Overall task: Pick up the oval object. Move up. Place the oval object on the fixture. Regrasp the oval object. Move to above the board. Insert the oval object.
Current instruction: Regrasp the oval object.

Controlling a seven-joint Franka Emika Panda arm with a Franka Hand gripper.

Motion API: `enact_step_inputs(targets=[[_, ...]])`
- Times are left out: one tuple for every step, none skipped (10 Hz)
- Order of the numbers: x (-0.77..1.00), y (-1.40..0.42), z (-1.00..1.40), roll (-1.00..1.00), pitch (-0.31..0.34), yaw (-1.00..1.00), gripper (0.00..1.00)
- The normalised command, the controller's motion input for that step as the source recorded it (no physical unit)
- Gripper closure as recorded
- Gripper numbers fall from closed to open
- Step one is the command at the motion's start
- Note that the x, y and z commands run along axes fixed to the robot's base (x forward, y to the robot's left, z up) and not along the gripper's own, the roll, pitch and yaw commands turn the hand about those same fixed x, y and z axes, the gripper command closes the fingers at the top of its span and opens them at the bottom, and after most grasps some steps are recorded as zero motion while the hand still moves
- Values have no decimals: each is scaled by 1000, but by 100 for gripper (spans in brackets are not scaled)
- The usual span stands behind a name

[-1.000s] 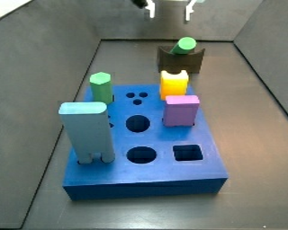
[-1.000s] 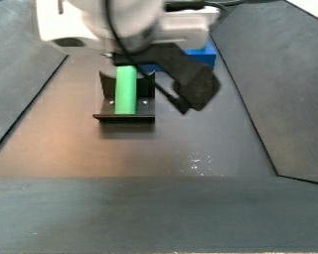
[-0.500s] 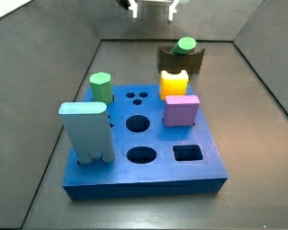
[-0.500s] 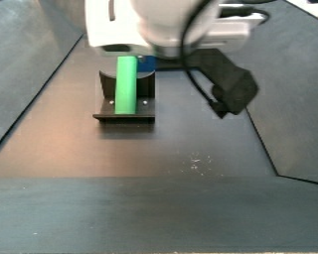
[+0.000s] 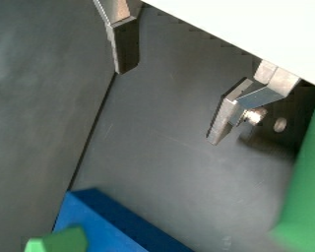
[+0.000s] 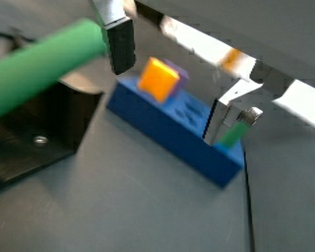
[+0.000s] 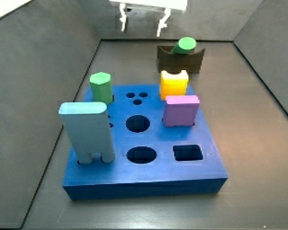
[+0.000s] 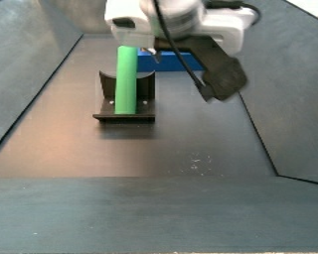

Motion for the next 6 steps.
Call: enact_step_inputs(targets=[[-110, -828, -88, 1000, -133, -932, 0], [-89, -633, -47, 1000, -156, -931, 0], [-65, -363, -18, 1000, -184, -929, 0], [-57, -224, -10, 1000, -197, -929, 0], [-49, -59, 4, 1000, -215, -931, 0], [-42, -14, 3, 1000, -237, -940, 0]])
